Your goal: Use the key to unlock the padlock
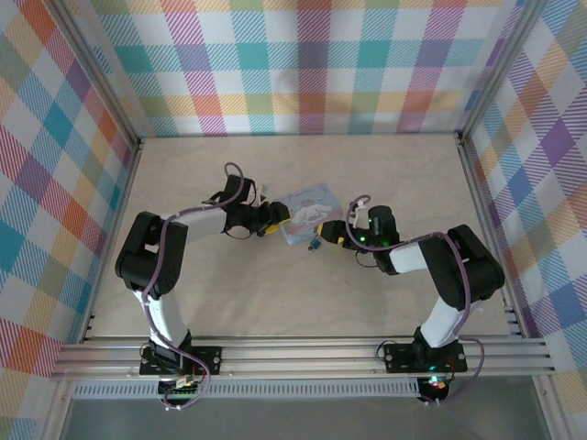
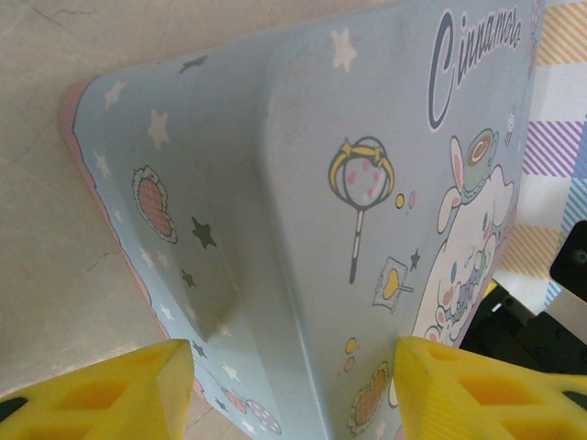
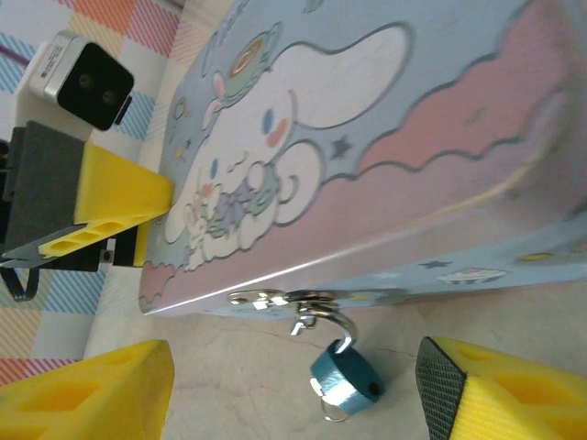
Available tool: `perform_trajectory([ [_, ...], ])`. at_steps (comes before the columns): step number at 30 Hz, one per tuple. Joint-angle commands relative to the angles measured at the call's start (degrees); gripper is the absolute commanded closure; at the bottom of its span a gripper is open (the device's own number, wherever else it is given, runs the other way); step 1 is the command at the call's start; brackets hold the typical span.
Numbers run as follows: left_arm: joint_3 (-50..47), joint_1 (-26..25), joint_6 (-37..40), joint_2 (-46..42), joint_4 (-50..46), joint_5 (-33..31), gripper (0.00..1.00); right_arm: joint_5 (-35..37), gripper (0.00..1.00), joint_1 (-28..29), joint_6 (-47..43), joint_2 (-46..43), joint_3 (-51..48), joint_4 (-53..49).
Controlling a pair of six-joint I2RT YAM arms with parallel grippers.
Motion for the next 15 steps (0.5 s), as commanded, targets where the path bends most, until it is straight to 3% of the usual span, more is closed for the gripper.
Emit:
perform_trajectory([
  [1, -2.06, -0.85, 0.07, 0.0, -5.84, -3.16, 0.42, -1.7, 0.3, 1.7, 0.78, 2.05, 0.76, 3.21],
  [11, -1.64, -1.22, -0.38, 0.13, -5.78, -3.19, 0.42, -2.11, 0.31, 2.98, 2.42, 6.35, 2.59, 6.62],
  [15, -1.42, -1.3, -0.36, 0.23, -5.98, -3.38, 0.42, -2.49, 0.37, 2.98, 2.4, 7.5, 2.94, 7.14],
])
